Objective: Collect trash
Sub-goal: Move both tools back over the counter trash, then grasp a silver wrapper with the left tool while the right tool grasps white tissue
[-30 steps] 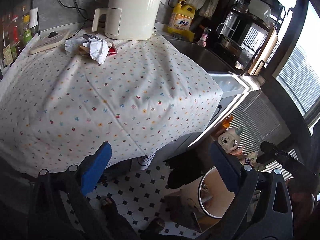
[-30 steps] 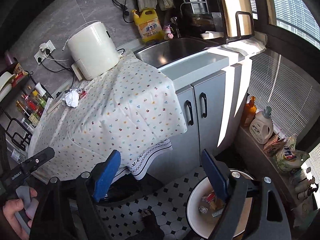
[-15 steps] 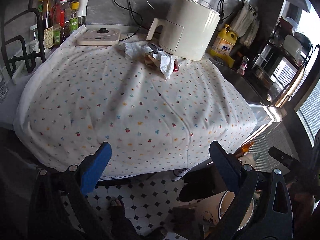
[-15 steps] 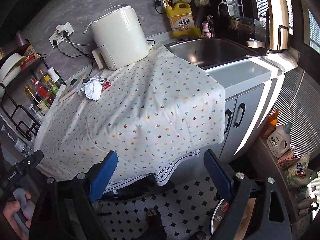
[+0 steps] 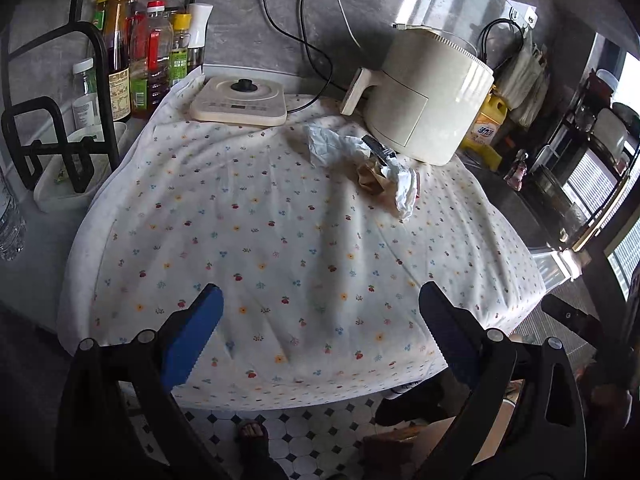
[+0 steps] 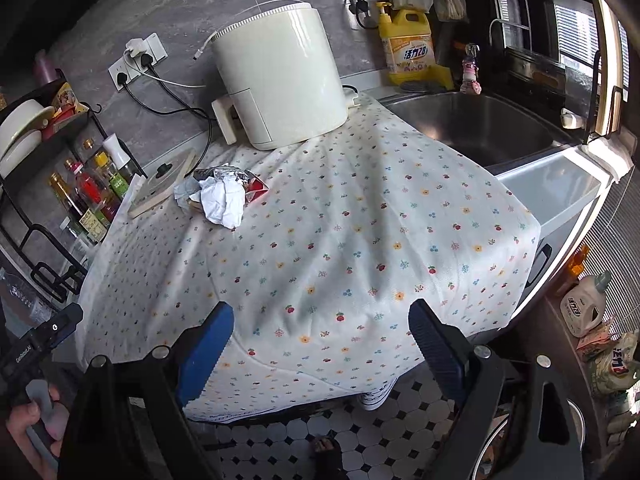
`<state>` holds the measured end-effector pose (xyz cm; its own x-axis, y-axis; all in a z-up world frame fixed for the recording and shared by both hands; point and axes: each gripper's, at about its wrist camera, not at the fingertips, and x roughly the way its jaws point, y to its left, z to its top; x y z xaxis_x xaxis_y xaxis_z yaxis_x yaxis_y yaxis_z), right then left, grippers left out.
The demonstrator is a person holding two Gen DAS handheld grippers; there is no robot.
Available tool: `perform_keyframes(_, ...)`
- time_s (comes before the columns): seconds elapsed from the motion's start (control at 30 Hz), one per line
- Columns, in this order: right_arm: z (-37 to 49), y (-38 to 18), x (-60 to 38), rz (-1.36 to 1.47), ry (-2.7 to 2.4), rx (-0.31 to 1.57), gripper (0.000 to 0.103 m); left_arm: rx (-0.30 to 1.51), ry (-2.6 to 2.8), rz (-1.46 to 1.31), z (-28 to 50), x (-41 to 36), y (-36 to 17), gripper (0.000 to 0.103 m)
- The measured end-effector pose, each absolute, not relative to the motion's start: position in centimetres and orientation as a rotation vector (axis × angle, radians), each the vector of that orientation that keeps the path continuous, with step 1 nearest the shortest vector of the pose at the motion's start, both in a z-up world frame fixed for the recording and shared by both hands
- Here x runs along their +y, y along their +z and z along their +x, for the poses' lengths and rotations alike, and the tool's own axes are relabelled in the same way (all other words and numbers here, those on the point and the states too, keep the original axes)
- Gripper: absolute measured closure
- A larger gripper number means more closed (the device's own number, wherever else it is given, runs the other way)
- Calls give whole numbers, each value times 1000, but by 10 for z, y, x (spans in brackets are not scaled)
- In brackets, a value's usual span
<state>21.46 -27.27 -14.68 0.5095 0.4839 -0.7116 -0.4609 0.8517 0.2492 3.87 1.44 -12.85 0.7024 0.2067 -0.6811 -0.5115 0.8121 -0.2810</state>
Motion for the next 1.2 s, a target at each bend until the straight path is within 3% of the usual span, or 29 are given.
perform_keyframes(0.37, 228, -147, -210, 37, 537, 859, 22, 663, 326, -512, 83, 91, -142, 7)
perform_keyframes(0.8, 249, -146, -179, 137, 484, 914, 42, 722, 100, -488, 164, 111, -153, 35)
perform_keyframes(1.2, 290, -154, -136, 91, 636, 966, 46, 724, 127, -500, 200, 106, -150, 39)
